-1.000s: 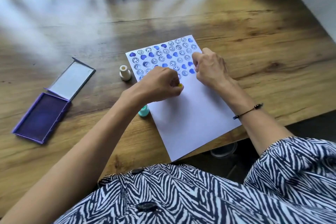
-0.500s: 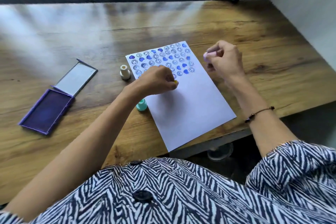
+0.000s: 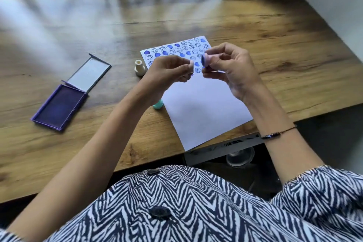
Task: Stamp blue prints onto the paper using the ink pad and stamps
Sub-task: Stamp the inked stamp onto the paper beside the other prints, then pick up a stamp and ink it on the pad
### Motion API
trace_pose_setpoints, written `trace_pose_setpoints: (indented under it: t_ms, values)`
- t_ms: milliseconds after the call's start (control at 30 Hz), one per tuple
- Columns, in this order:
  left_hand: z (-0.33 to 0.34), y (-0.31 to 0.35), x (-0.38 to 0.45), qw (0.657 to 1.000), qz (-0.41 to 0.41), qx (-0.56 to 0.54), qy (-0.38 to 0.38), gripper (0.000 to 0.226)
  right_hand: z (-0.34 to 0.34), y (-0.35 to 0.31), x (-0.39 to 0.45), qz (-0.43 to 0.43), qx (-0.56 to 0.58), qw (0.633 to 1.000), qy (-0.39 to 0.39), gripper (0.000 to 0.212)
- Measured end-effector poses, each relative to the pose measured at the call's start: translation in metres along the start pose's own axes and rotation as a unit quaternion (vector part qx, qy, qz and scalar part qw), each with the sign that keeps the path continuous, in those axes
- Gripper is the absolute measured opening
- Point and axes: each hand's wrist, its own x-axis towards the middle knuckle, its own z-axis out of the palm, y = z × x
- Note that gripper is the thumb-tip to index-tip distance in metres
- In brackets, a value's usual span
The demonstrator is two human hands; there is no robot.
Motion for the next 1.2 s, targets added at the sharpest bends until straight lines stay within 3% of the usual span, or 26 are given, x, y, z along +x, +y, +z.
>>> trace_pose_setpoints:
  t_ms: [167, 400, 567, 667, 733, 833, 967, 1100, 1200]
  values:
    - [-0.006, 0.002, -0.009, 0.999, 0.003, -0.051, 0.005, 0.007, 0.023, -0.002, -0.008, -0.042, -0.055, 0.997, -0.022, 0.009]
    - [-0.015, 0.003, -0.025, 0.998, 0.011, -0.026, 0.064, 0.016, 0.044, 0.004, -0.010, -0.064, -0.067, 0.995, -0.039, 0.009]
    - [-0.027, 0.003, -0.035, 0.991, 0.026, 0.022, 0.131, 0.008, 0.068, 0.008, -0.006, -0.069, -0.041, 0.995, -0.052, 0.008]
    - [-0.047, 0.001, -0.042, 0.980, -0.015, 0.115, 0.159, 0.014, 0.089, 0.012, 0.004, -0.060, -0.100, 0.990, -0.085, 0.006]
    - [-0.057, -0.006, -0.046, 0.966, -0.061, 0.187, 0.168, 0.016, 0.103, 0.017, 0.013, -0.074, -0.207, 0.970, -0.103, 0.010]
    - [-0.064, -0.017, -0.054, 0.952, -0.097, 0.196, 0.215, 0.011, 0.120, 0.022, 0.026, -0.157, -0.410, 0.894, -0.094, 0.015]
    - [-0.068, -0.028, -0.061, 0.947, -0.109, 0.183, 0.240, 0.010, 0.134, 0.028, 0.029, -0.204, -0.520, 0.825, -0.085, 0.018]
    - [-0.068, -0.027, -0.065, 0.948, -0.100, 0.166, 0.254, 0.008, 0.137, 0.030, 0.026, -0.203, -0.532, 0.816, -0.100, 0.026]
    - [-0.068, -0.026, -0.069, 0.950, -0.094, 0.152, 0.255, 0.007, 0.128, 0.024, 0.022, -0.193, -0.528, 0.824, -0.070, 0.037]
